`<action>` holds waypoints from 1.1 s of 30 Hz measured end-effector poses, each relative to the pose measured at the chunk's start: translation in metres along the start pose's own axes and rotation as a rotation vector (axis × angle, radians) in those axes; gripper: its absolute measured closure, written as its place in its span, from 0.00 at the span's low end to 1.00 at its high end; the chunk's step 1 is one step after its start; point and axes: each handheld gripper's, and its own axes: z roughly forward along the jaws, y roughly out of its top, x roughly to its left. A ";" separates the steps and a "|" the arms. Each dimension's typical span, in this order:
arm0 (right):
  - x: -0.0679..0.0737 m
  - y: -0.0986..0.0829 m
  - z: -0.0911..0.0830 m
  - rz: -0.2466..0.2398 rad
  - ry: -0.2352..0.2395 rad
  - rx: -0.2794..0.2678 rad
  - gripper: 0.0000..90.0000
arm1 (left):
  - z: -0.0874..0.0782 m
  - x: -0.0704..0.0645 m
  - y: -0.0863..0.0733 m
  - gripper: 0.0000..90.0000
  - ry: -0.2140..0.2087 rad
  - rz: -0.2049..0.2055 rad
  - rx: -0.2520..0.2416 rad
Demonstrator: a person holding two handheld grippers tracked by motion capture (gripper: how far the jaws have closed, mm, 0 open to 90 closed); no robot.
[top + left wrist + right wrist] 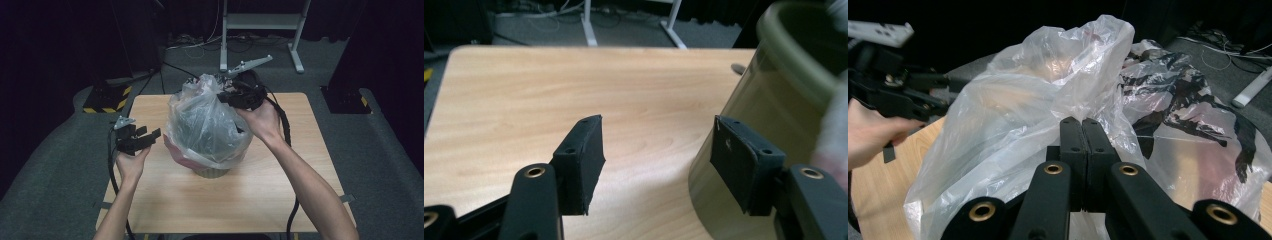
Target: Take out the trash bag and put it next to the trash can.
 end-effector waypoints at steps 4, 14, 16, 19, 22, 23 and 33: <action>-0.001 0.001 -0.005 0.001 0.006 -0.008 0.99 | 0.006 0.005 -0.012 0.42 0.023 0.008 0.029; -0.007 0.001 -0.018 0.018 -0.002 -0.030 0.99 | 0.021 0.026 -0.042 0.42 0.101 0.015 0.080; -0.009 0.000 -0.021 0.021 -0.004 -0.036 0.99 | 0.023 0.029 -0.047 0.42 0.114 0.038 0.110; -0.012 -0.001 -0.024 0.028 -0.006 -0.041 0.99 | 0.026 0.030 -0.053 0.42 0.120 0.038 0.112; -0.014 -0.002 -0.028 0.033 -0.010 -0.045 0.99 | 0.030 0.033 -0.061 0.42 0.133 0.055 0.131; -0.015 -0.002 -0.030 0.031 -0.012 -0.048 0.99 | 0.032 0.034 -0.064 0.42 0.138 0.055 0.137; -0.026 -0.009 -0.046 0.053 -0.035 -0.067 0.99 | 0.047 0.030 -0.079 0.41 0.160 0.106 0.171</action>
